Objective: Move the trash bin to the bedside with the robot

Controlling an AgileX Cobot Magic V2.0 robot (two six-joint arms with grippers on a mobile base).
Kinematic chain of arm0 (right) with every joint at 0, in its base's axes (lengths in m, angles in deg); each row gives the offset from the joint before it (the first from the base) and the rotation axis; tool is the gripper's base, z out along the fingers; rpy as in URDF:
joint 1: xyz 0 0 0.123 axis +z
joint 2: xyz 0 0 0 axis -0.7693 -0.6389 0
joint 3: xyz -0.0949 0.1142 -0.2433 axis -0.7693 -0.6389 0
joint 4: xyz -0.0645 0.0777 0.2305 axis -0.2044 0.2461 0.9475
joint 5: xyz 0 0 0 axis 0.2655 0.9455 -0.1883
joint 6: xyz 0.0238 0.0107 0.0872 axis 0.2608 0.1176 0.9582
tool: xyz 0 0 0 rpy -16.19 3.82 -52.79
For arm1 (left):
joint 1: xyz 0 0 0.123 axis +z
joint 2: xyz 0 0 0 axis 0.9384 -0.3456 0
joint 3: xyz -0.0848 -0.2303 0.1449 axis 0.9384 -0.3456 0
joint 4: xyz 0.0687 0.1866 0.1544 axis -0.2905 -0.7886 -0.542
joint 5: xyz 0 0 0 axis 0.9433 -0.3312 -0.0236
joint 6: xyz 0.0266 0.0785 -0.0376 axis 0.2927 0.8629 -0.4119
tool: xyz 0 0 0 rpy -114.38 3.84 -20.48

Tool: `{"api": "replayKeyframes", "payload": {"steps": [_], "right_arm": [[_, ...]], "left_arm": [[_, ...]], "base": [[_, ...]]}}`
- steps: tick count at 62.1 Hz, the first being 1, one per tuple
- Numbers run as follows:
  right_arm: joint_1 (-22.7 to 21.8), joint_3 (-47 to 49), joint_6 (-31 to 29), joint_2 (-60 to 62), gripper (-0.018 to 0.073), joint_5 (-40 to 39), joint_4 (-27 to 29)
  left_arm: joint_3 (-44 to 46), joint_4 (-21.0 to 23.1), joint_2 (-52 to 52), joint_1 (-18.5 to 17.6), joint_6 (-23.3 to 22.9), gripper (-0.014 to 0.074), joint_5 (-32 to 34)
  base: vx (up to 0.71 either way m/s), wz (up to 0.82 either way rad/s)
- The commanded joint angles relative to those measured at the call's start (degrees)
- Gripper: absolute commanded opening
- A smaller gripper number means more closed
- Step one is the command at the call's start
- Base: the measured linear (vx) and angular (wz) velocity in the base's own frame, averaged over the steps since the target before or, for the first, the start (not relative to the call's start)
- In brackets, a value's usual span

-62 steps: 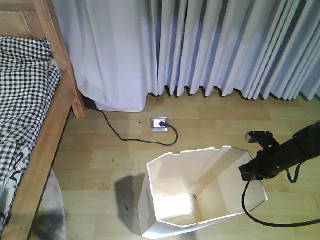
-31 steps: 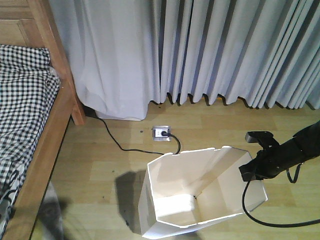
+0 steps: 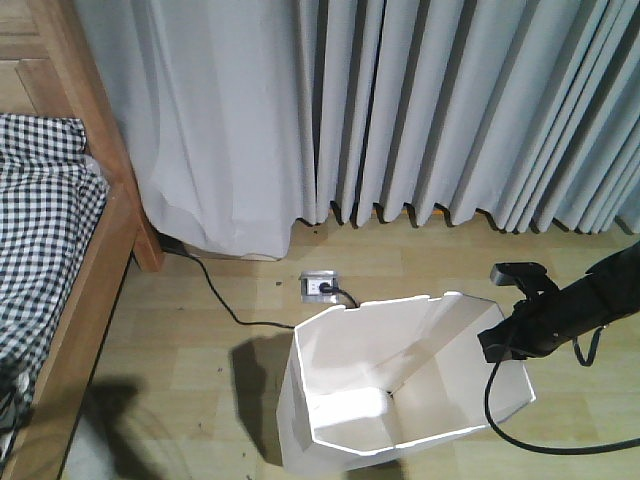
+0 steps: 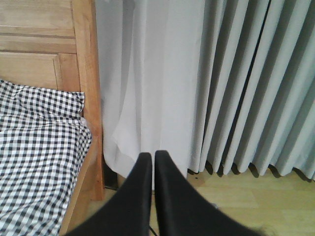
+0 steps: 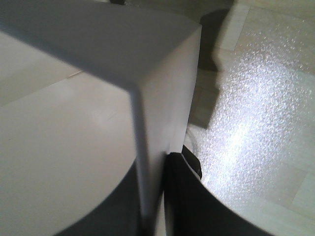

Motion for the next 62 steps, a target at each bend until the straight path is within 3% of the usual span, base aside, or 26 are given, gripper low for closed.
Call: {"api": "replayKeyframes", "payload": {"steps": [1, 62], "right_arm": [[-0.08, 0.72, -0.08, 4.38, -0.0005, 10.55, 3.07], [-0.08, 0.72, -0.08, 4.38, -0.0005, 10.55, 3.07]], "left_arm": [[-0.67, 0.24, 0.83, 0.05, -0.35, -0.0006, 3.95], [-0.67, 0.24, 0.83, 0.05, -0.35, -0.0006, 3.95]], "base": [[0.14, 0.00], [0.09, 0.00]]}}
